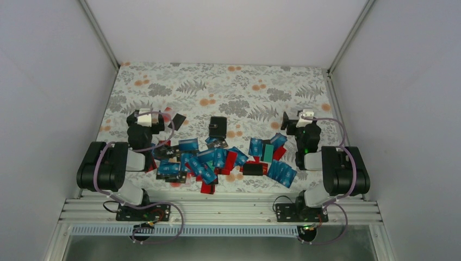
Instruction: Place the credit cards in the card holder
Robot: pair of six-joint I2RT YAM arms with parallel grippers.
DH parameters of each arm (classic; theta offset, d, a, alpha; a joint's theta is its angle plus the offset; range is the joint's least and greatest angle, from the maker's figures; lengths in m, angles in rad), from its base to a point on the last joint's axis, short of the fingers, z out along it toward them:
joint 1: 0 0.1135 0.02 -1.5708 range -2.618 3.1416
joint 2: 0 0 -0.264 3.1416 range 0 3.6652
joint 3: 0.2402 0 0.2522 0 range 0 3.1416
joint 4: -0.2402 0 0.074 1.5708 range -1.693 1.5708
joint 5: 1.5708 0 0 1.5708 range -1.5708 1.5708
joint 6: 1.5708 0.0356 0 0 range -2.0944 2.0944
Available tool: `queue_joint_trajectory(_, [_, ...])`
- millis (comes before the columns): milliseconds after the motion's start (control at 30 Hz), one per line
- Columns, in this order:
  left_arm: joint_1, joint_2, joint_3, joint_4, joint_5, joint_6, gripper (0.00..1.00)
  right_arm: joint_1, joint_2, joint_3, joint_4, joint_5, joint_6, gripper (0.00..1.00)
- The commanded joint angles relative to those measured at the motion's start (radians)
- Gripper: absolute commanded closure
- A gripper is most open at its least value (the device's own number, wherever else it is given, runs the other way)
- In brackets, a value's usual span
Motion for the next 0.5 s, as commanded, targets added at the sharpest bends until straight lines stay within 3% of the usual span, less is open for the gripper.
queue_joint_trajectory(0, [-0.002, 0.004, -0.004, 0.069, -0.006, 0.007, 0.00, -0.007, -0.011, 0.016, 0.056, -0.045, -0.028, 0.00])
queue_joint_trajectory(467, [-0.002, 0.003, -0.004, 0.070, -0.006, 0.005, 0.00, -0.013, -0.010, 0.025, 0.047, -0.067, -0.028, 0.00])
